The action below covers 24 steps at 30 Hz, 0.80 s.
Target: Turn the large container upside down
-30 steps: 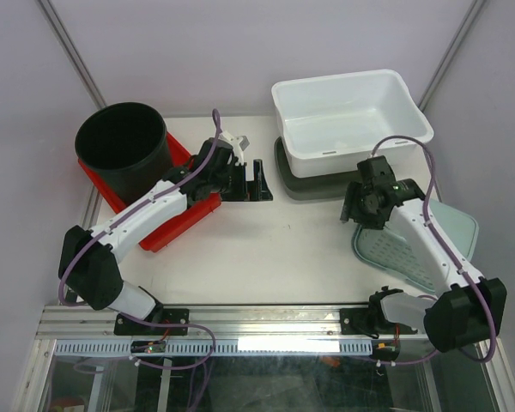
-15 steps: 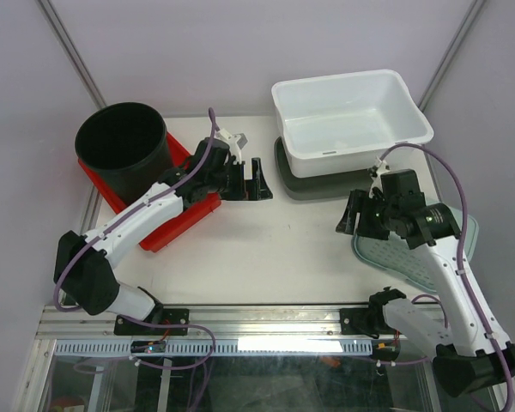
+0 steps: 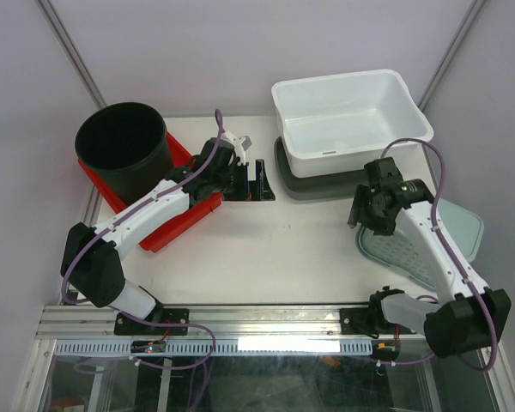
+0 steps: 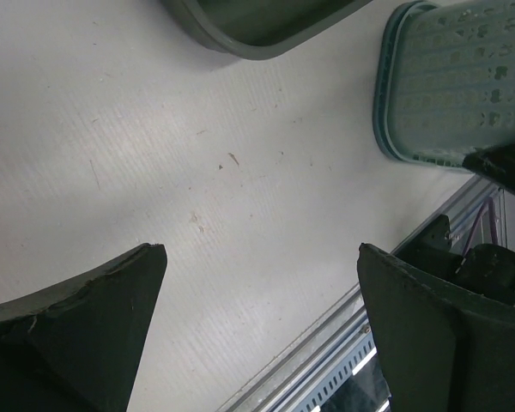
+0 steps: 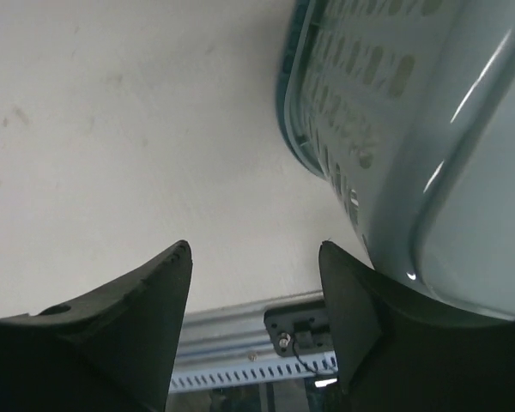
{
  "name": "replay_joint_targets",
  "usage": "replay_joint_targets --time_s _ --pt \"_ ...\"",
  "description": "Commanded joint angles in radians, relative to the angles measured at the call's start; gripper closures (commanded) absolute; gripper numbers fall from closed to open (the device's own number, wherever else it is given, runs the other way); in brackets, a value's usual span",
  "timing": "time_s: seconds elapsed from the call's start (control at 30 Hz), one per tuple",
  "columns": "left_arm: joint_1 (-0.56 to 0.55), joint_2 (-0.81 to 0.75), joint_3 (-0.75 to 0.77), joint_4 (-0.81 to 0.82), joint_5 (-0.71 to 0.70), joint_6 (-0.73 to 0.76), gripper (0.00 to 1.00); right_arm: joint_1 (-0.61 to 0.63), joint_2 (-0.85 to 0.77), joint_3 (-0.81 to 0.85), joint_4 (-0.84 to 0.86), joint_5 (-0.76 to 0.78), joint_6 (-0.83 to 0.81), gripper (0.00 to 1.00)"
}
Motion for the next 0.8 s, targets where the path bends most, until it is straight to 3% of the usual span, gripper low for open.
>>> replay_joint_targets --time_s 0.0,0.2,0.4,0.77 --pt "-0.013 -0.025 0.043 0.052 0.019 0.01 0.01 -0.081 0.07 0.042 0.192 0.237 0.021 0.36" --pt "-0.013 -0.049 0.028 0.051 0.012 0.004 0.01 -0.262 0.054 0.07 0.334 0.236 0.046 0.37" --pt "-0.014 -0.05 0.015 0.05 0.0 -0.001 0.01 -0.27 0.012 0.036 0.322 0.133 0.023 0.38" --pt "-0.015 -0.014 0.043 0.053 0.01 -0.002 0.01 -0.271 -0.155 -0.029 0.319 -0.086 -0.213 0.37"
